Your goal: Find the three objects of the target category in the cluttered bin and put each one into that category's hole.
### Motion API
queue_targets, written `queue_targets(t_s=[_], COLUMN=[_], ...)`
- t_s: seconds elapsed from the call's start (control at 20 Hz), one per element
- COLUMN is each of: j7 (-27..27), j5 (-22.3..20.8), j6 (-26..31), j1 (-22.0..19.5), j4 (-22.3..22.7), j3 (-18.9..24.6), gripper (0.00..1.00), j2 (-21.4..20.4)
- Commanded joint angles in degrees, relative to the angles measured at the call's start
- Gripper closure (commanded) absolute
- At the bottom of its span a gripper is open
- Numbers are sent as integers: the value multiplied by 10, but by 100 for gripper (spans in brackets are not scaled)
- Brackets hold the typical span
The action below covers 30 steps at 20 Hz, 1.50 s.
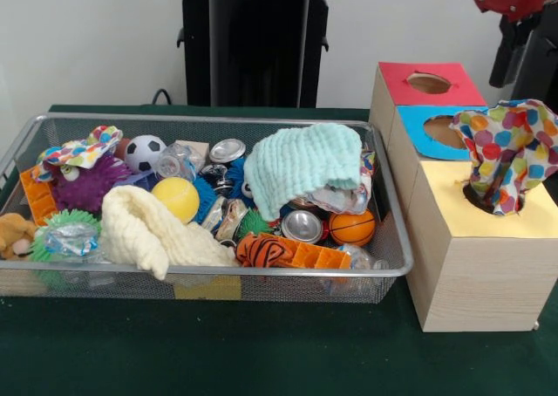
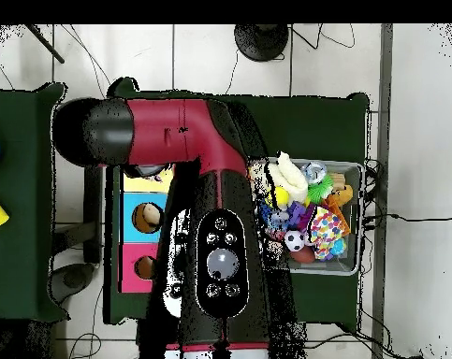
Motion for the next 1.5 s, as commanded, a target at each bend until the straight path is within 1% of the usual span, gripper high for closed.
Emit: queue_targets(t_s=[0.05,0.4,0.9,1.2,1.5], j7=[-3,1,-8,-19,-14], j5=[-36,-33,-34,-30,-34], j6=[69,56,20,-2,-23], j1=[-22,-26,-25,-28,-24], j4=[66,65,49,66,77], j3=[19,37,61,74,84], gripper=[100,100,100,100,100], j2=[6,9,44,45,49])
